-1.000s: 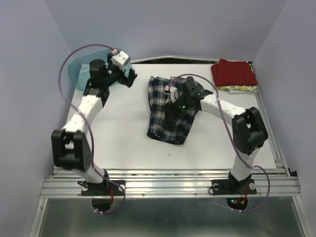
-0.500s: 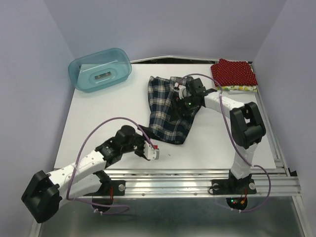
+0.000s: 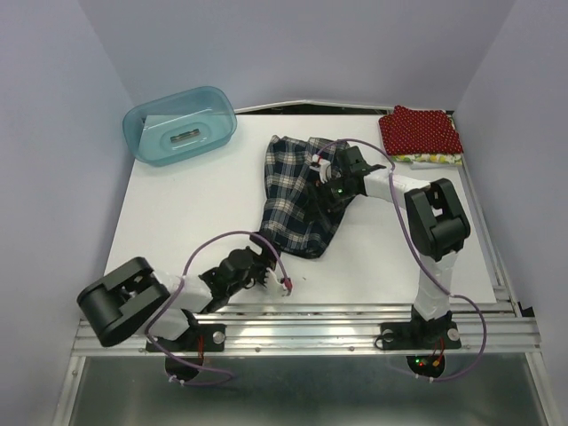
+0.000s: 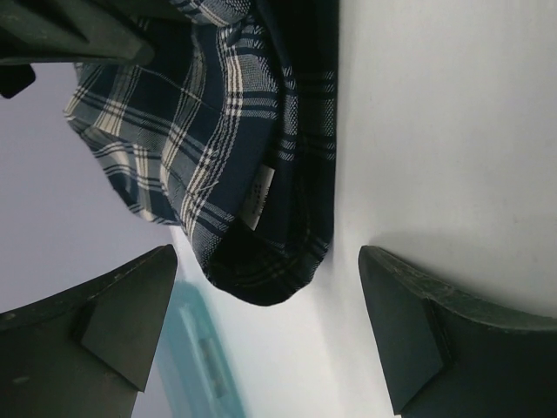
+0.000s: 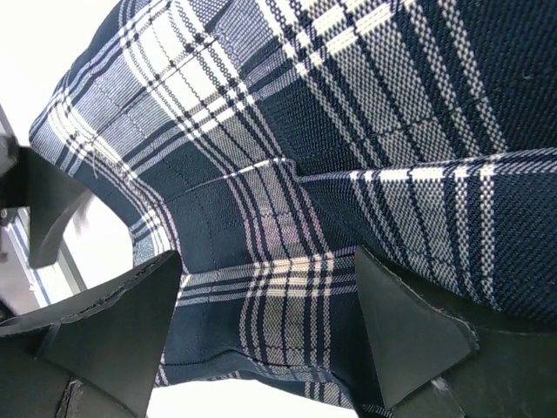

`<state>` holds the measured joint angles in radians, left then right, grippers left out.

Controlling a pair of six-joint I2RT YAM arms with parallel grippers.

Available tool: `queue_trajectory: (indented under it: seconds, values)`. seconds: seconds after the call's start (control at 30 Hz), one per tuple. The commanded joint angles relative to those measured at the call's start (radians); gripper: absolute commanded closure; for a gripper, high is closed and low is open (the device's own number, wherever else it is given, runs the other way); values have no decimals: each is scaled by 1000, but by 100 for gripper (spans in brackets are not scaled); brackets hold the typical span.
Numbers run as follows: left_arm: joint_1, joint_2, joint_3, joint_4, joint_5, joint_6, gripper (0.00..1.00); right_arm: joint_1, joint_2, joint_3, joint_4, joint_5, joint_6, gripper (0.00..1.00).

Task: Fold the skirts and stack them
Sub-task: Fold the skirt

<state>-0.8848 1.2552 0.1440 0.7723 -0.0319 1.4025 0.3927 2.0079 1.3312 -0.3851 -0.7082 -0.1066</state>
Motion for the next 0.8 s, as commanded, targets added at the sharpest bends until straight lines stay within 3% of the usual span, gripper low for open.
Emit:
queue_trajectory:
  seconds: [0.0, 0.1, 0.17, 0.37, 0.53, 0.77]
  values:
    - [3, 148, -110, 455, -121, 126, 1, 11, 118, -69, -41, 145, -62, 13]
    - [24, 245, -191, 638, -108, 197, 2, 11, 126, -63, -46, 142, -65, 13]
    - [41, 283, -199, 668, -96, 205, 2, 11, 129, -58, -51, 138, -70, 13]
    - [56, 469, -74, 723, -68, 225, 1, 11, 124, -66, -55, 121, -73, 13]
    - [60, 604, -69, 964, 26, 309, 2, 11, 129, -58, -57, 112, -71, 13]
    - [41, 540, -23, 845, 135, 261, 3, 11, 130, -46, -60, 107, -74, 14]
